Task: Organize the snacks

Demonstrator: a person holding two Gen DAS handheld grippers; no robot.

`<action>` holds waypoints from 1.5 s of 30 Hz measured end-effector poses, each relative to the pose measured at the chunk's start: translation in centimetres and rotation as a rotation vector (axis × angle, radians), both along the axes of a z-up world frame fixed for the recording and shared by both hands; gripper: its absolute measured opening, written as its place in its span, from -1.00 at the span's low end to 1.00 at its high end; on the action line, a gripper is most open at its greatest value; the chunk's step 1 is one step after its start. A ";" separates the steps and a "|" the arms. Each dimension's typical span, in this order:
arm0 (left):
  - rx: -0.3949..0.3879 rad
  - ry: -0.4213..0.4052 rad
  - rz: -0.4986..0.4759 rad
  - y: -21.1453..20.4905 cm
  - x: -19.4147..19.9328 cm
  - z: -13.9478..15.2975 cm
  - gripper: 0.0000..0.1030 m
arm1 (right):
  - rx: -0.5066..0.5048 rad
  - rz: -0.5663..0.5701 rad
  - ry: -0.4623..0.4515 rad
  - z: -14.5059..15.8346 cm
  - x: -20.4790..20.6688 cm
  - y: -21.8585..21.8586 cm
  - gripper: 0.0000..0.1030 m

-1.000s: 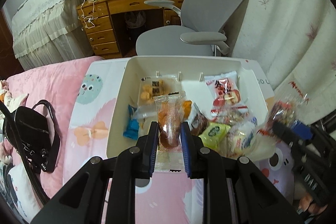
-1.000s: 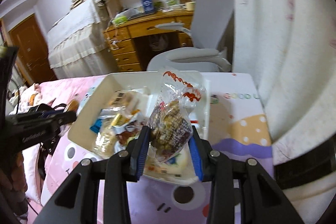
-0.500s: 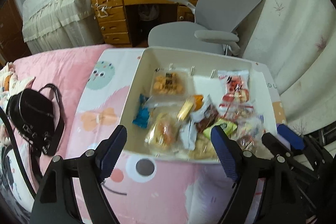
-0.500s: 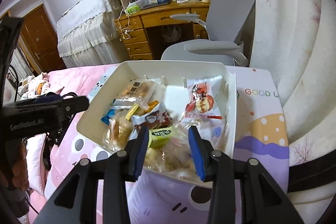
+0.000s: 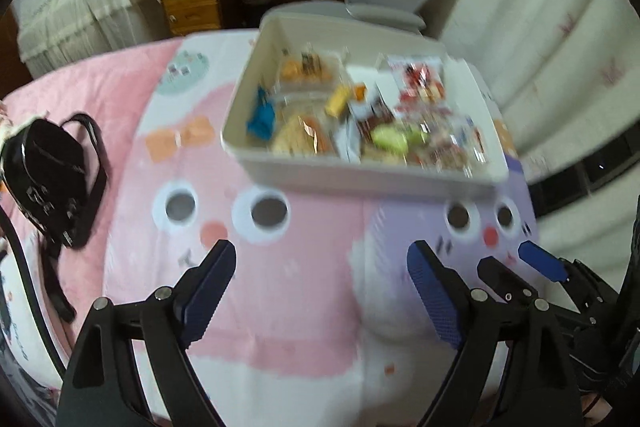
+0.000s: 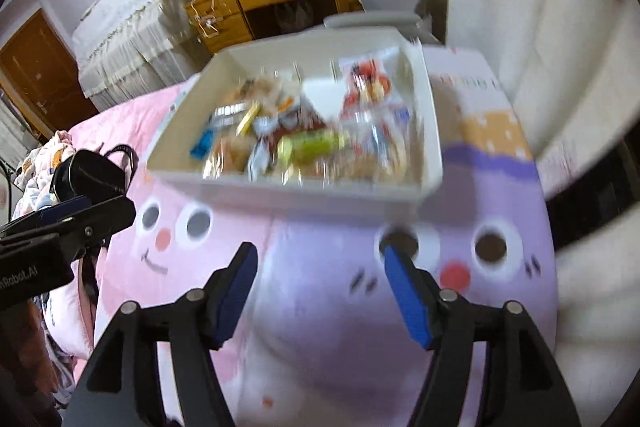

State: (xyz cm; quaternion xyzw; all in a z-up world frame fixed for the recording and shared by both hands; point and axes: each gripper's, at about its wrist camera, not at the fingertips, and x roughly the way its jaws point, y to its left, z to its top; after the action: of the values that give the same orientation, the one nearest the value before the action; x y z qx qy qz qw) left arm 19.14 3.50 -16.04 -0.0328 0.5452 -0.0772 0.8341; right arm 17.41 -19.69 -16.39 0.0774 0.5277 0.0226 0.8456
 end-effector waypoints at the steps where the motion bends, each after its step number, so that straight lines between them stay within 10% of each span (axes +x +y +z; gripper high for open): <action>1: -0.006 0.015 -0.017 0.2 -1.0 -0.1 0.68 | -0.002 -0.009 0.014 0.0 -1.1 0.1 0.34; 21: -0.019 -0.091 -0.270 3.9 -10.9 11.4 0.68 | -0.084 -0.097 -0.020 11.8 -14.2 6.5 0.85; 32: 0.018 -0.176 -0.129 4.4 -13.7 16.4 0.69 | -0.030 -0.022 -0.079 17.6 -15.6 7.9 0.85; 45: 0.153 -0.275 -0.053 0.4 -14.7 17.2 0.93 | -0.004 -0.031 -0.138 17.7 -15.9 5.2 0.99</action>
State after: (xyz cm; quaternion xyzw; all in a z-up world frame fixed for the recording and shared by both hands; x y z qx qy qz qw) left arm 4.41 3.86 1.12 0.0561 0.4307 -0.0613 0.8986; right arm 1.54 -14.47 1.31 0.0823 0.4670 0.0138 0.8803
